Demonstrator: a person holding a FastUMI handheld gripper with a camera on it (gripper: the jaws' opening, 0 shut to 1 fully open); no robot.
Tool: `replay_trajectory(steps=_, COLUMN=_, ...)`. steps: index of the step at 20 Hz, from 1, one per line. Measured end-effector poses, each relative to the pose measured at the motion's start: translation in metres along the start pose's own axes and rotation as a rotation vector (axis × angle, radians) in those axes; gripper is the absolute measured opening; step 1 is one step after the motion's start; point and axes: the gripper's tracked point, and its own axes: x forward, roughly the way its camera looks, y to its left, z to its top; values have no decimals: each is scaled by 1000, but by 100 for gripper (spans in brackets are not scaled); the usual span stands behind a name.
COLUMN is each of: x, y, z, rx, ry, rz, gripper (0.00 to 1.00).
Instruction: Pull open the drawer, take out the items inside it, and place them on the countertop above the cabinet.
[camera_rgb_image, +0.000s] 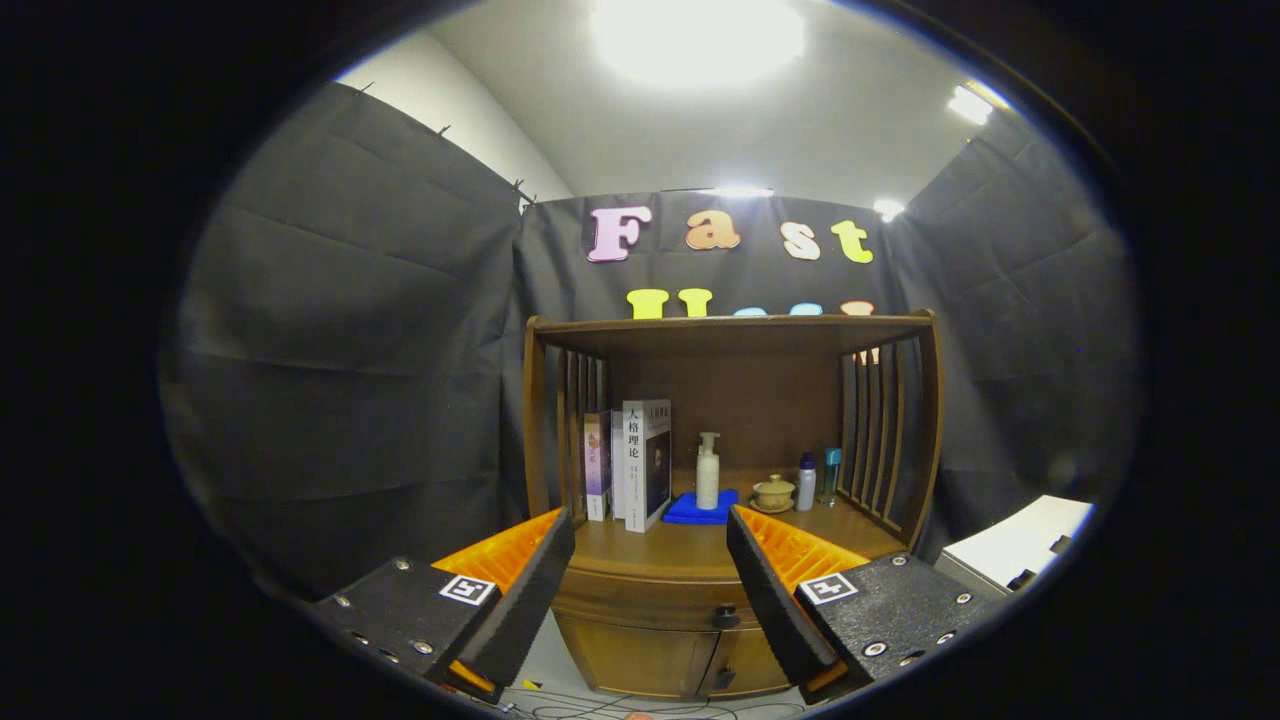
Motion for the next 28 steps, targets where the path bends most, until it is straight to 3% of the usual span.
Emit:
replay_trajectory(steps=3, x=0, y=3, z=2, rx=-23, ry=-4, rz=19, gripper=95)
replay_trajectory(steps=10, x=4, y=-15, z=1, rx=41, ry=-23, rz=-26, gripper=95)
replay_trajectory(steps=12, x=11, y=-30, z=-12, rx=46, ry=-12, rz=-74, gripper=95)
replay_trajectory(steps=20, x=35, y=-74, z=-25, rx=-137, ry=16, rz=-156, gripper=95)
replay_trajectory(steps=24, x=49, y=-65, z=-38, rx=-86, ry=3, rz=-85, gripper=95)
replay_trajectory(steps=28, x=66, y=-64, z=-65, rx=-124, ry=12, rz=-90, gripper=95)
